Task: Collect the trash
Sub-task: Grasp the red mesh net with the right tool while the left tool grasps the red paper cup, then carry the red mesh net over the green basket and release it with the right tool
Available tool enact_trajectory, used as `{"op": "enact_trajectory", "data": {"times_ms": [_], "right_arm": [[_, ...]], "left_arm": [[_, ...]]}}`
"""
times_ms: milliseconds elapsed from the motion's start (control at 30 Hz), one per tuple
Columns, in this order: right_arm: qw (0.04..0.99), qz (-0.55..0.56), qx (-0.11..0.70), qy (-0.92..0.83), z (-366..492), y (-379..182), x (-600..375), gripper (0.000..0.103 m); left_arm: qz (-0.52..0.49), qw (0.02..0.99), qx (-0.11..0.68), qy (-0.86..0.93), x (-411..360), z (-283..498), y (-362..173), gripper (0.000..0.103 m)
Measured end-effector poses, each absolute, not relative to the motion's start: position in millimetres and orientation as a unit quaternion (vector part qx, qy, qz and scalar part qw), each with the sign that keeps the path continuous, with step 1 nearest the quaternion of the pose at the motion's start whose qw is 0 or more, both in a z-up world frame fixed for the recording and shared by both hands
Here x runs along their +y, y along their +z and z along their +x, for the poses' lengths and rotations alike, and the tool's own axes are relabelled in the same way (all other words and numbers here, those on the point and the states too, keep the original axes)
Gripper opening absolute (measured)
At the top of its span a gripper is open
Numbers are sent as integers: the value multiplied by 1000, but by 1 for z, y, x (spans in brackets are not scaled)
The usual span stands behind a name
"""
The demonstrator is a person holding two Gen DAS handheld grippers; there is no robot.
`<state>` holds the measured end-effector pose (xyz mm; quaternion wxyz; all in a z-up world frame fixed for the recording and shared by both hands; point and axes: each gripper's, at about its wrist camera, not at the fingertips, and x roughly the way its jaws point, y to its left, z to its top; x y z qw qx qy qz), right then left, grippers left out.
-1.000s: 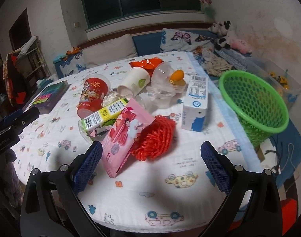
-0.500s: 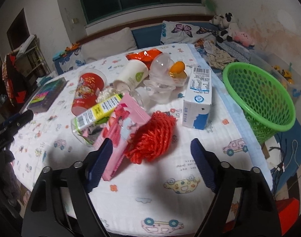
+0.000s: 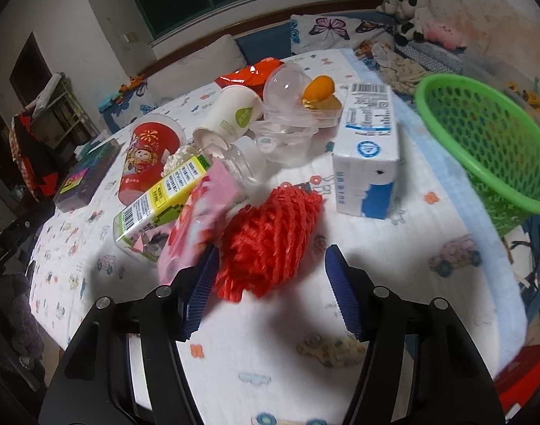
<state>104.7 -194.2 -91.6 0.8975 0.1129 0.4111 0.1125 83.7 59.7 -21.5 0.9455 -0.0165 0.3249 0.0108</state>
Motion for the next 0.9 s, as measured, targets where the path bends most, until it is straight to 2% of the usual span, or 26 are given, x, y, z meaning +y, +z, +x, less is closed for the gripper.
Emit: {"op": "enact_trajectory", "data": {"times_ms": [100, 167, 267, 433, 500, 900], "right_arm": [[892, 123, 416, 123, 113, -98, -192, 62], [890, 129, 417, 131, 113, -102, -192, 49], [891, 135, 410, 136, 109, -100, -195, 44], [904, 119, 391, 129, 96, -84, -200, 42], [908, 112, 381, 131, 93, -76, -203, 42], [924, 96, 342, 140, 80, -35, -218, 42]], "left_arm": [[-7, 947, 322, 8, 58, 91, -18, 93], [-5, 946, 323, 5, 57, 97, -16, 93], [7, 947, 321, 2, 54, 108, -13, 93], [5, 942, 336, -16, 49, 132, -15, 92], [-1, 938, 346, -22, 48, 143, -18, 86], [-52, 906, 413, -70, 47, 209, -42, 85]]}}
